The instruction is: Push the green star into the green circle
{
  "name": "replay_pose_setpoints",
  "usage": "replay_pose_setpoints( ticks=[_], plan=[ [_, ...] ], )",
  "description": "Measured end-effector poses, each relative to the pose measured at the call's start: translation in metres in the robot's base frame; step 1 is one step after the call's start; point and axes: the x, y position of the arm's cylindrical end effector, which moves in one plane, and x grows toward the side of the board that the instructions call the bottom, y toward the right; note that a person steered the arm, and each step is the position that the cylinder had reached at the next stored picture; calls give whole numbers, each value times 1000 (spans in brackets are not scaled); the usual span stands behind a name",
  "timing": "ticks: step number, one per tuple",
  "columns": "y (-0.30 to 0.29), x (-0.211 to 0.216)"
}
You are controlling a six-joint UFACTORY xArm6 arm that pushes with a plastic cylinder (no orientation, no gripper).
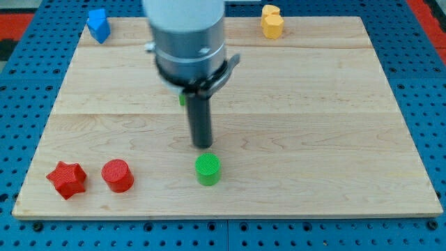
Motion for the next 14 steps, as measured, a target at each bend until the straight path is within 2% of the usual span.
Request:
replay_pose_setpoints(
  ticks=[1, 2, 3, 5, 6, 7, 8, 9, 10, 11, 12, 13, 14],
  plan=[
    [43, -70],
    [54, -133],
    [21, -183],
    [-87, -208],
    [-98, -184],
    [-50, -124],
    [-60, -60],
    [-37, -50],
    [-18, -77],
    [16, -10],
    [18, 29],
    [55, -47],
    [37, -155]
  ],
)
